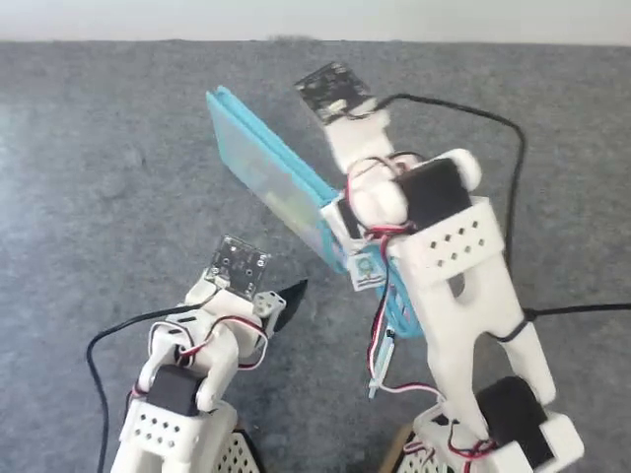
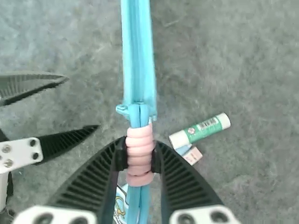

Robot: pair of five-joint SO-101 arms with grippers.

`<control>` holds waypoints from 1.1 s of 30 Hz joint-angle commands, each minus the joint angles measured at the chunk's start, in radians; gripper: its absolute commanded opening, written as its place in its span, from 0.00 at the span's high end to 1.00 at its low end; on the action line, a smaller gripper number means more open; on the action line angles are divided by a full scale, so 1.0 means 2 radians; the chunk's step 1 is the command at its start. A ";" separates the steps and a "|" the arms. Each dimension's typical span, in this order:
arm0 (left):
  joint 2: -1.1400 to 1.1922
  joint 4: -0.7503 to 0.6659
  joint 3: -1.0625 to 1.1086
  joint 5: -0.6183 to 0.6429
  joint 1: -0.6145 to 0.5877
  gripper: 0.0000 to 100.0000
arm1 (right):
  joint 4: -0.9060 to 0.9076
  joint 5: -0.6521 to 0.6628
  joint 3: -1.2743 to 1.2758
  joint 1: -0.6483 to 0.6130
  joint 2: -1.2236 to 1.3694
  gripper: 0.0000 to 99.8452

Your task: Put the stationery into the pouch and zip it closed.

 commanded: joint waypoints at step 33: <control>-0.009 0.063 -0.155 0.050 -0.097 0.70 | -0.059 -0.036 -0.172 -0.073 0.048 0.99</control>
